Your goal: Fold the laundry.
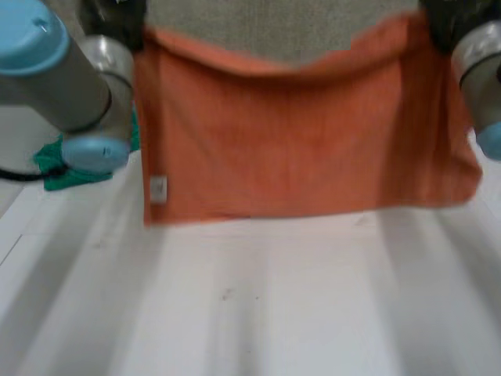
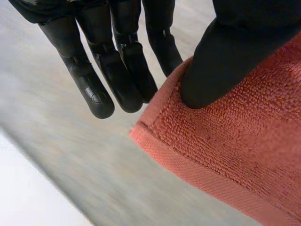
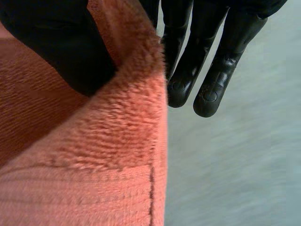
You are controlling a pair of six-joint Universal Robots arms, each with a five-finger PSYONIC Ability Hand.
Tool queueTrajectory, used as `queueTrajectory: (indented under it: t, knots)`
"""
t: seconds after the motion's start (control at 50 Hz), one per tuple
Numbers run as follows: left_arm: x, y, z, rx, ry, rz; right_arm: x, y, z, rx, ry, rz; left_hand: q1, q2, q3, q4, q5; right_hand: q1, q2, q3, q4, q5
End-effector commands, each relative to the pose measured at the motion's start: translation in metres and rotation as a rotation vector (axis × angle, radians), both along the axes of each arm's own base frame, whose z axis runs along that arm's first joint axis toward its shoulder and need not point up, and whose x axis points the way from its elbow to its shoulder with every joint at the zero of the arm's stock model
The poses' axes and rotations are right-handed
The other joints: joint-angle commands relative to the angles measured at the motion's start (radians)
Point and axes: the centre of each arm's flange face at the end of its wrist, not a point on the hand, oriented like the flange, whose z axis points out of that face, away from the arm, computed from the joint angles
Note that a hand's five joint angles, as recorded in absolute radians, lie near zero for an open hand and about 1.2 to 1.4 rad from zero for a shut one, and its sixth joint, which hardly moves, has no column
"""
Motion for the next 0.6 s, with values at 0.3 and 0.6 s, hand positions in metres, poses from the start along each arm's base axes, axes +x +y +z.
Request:
queueTrajectory:
  t: [0.3, 0.6]
  knots:
    - [0.011, 0.031, -0.066, 0.132, 0.089, -0.060, 0.014, 0.045, -0.098, 0.288, -0.005, 0.043, 0.246, 0.196, 0.203, 0.193, 0.248, 0.403, 0.219, 0.217, 0.205, 0.230]
    - [0.035, 0.083, -0.157, 0.426, -0.049, -0.063, 0.003, 0.101, -0.206, 0.655, 0.073, 0.138, 0.246, 0.196, 0.203, 0.193, 0.248, 0.171, -0.013, -0.015, -0.027, -0.003]
